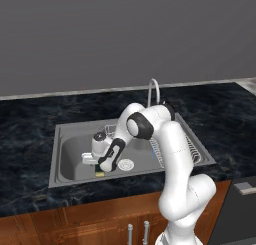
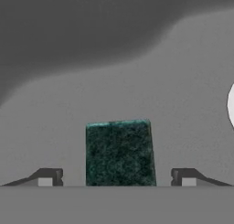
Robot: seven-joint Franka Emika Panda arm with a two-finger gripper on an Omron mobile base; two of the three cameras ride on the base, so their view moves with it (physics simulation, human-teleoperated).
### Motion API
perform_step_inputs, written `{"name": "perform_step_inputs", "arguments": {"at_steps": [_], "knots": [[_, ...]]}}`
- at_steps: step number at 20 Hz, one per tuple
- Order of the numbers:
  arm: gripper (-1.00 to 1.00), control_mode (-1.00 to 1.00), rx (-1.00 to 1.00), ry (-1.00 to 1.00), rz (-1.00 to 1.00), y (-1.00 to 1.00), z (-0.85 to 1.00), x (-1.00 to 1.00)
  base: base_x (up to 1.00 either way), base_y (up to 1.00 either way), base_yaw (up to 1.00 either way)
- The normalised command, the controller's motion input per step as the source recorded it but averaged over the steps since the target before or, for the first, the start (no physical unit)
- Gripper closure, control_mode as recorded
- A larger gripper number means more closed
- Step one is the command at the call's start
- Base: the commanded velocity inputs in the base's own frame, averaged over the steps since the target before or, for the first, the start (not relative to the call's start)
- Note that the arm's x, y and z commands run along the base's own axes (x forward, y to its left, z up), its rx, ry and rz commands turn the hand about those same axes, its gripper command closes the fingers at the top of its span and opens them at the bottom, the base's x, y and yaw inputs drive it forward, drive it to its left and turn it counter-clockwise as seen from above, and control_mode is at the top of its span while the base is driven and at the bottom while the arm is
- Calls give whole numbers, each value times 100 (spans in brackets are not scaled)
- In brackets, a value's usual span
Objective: Soak the sponge with water for a few seconds and then drop it inside the sink.
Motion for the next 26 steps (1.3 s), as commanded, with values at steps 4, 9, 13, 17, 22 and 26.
{"name": "perform_step_inputs", "arguments": {"at_steps": [4, 9, 13, 17, 22, 26], "knots": [[-100, -100, 0, 0, 0, 0, 12, 0, 0, 0, 0], [-100, -100, 0, -1, 0, 0, 43, -7, 0, 0, 0], [-100, -100, 0, -4, 0, 0, 73, -22, 0, 0, 0], [-100, -100, 0, -5, 0, -4, 71, -32, 0, 0, 0], [-100, -100, 0, -5, 1, -3, 75, -31, 0, 0, 0], [-100, -100, 0, -3, 2, -1, 76, -29, 0, 0, 0]]}}
